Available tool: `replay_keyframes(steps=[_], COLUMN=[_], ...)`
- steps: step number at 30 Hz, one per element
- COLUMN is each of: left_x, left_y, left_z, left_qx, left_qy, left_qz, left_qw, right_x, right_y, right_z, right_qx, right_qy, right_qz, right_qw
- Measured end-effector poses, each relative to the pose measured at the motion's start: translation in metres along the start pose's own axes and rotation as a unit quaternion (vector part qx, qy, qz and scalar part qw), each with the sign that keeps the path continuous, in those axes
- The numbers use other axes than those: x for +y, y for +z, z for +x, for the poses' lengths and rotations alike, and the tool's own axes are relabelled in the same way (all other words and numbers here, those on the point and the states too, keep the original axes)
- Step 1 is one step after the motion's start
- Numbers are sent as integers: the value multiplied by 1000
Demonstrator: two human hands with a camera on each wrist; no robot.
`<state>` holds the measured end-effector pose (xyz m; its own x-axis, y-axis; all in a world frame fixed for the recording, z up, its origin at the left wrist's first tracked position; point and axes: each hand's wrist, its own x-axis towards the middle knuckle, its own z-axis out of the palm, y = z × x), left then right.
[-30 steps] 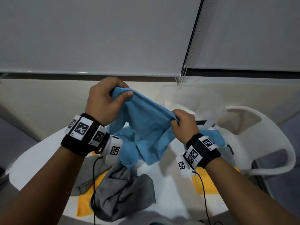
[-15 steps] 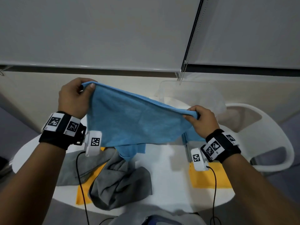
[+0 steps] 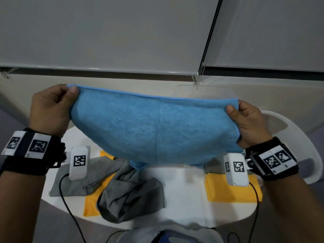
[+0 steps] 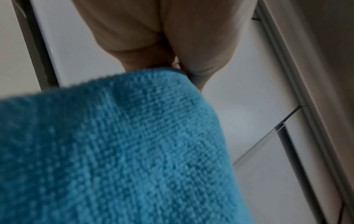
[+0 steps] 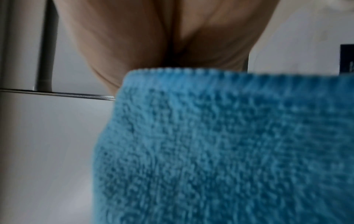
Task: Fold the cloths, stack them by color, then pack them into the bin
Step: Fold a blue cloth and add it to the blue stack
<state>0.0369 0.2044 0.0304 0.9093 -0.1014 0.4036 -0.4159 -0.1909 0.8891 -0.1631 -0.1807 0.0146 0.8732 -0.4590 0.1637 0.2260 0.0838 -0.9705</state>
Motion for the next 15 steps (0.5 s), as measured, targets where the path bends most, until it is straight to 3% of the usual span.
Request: replay_keyframes(steps=[3, 6, 10, 13, 15], left_x=[1, -31, -89, -124, -145], left_y=[18, 43, 82, 102, 112], left_z=[8, 17, 22, 17, 9], left_qx=[-14, -56, -110, -141, -176], left_qy=[-2, -54, -79, -106, -169], left_qz=[-21, -22, 54, 126, 166], left_qw=[1000, 997, 989, 976, 955], right_x=[6, 36, 106, 159, 172], right_y=[-4, -11, -36, -55, -48], right_z=[12, 26, 48, 58, 47], right_qx=[21, 37, 104, 84, 79], right_qy=[20, 65, 133, 164, 170], right_qz=[15, -18, -176, -302, -363], right_qw=[999, 997, 970, 935, 913])
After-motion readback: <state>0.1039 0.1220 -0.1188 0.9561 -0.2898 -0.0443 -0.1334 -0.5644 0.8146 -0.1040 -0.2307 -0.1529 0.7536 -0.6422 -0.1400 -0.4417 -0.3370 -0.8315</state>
